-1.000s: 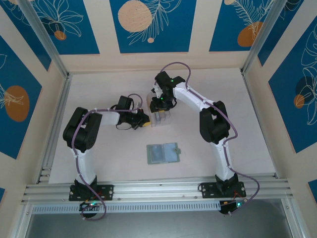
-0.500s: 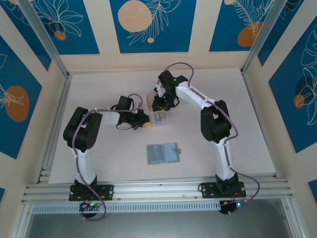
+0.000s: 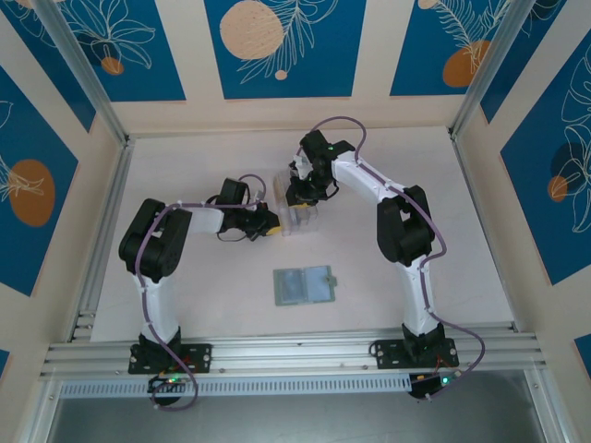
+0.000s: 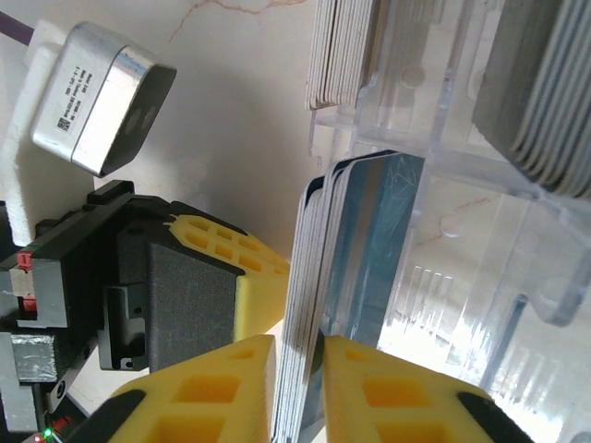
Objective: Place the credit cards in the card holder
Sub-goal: Pick up the credit card from the storage box.
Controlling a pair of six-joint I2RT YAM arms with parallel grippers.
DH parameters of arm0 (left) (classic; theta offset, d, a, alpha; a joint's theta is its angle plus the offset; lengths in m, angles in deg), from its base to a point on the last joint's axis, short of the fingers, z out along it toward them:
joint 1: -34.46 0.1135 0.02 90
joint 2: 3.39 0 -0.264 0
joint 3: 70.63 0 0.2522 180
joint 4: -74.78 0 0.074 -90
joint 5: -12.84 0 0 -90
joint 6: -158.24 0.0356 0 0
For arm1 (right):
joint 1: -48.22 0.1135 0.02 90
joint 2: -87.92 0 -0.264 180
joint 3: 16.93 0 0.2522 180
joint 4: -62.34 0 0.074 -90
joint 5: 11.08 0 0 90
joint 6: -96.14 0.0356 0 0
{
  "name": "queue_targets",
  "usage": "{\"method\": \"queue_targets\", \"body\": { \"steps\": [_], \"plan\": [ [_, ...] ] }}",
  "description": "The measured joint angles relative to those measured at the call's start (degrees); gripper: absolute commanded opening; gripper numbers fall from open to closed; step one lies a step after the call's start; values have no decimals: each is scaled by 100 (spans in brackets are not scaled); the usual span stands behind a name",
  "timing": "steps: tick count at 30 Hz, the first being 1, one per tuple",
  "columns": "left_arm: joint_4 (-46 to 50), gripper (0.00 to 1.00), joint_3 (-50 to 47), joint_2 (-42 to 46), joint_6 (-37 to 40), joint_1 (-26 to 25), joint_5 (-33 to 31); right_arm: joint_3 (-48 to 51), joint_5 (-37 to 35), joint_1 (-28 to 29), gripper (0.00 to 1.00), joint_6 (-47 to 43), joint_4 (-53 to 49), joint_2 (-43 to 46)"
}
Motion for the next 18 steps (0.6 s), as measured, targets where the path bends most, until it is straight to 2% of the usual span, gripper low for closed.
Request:
{"method": "queue_targets", "body": {
  "steps": [18],
  "plan": [
    [-9,3,0,-7,-42,0,0,35,33,-72,7,22,-11,299]
  ]
}}
